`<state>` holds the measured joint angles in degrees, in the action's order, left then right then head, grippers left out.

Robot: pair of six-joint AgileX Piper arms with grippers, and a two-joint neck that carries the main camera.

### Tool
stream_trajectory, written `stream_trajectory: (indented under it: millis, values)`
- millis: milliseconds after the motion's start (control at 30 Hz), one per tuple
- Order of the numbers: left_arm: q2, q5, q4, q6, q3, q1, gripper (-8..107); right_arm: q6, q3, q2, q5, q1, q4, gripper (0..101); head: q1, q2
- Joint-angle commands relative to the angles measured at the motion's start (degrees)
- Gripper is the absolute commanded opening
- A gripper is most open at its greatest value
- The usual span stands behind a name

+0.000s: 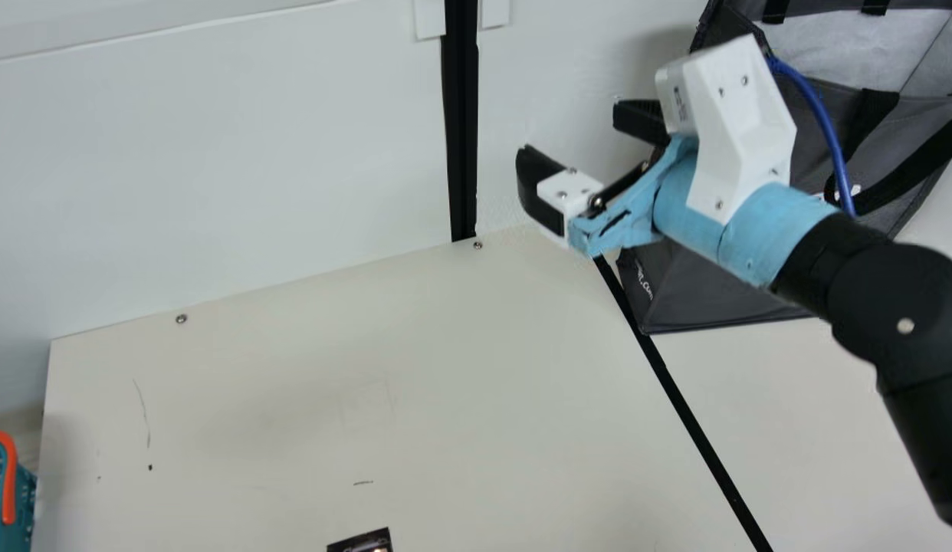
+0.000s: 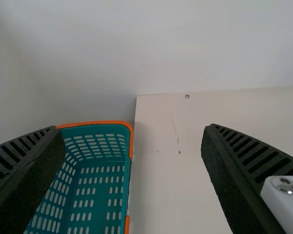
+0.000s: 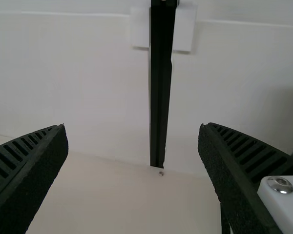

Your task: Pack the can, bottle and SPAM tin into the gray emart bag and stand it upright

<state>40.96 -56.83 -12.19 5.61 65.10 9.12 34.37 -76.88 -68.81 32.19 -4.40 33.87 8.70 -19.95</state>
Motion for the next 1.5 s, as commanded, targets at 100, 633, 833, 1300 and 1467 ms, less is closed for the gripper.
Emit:
stream_trajectory:
  millis: [100,633,833,1300,1467]
  values:
    - [0.0,0.0,0.0,0.0,0.0,0.0,90,-10.6,3.0,3.6,0.0,2.5,-12.3,95,1.3,0.0]
    - [0.0,0.0,0.0,0.0,0.0,0.0,90,-26.3,7.6,13.5,4.6,11.9,-29.9,95,1.3,0.0]
    - [0.0,0.0,0.0,0.0,0.0,0.0,90,-30.1,10.0,16.7,5.3,14.7,-34.5,95,1.3,0.0]
    - [0.0,0.0,0.0,0.0,0.0,0.0,90,-36.4,15.6,23.2,7.7,18.3,-40.2,95,1.3,0.0]
    - [0.0,0.0,0.0,0.0,0.0,0.0,90,-36.8,16.1,23.8,7.9,18.5,-40.6,95,1.3,0.0]
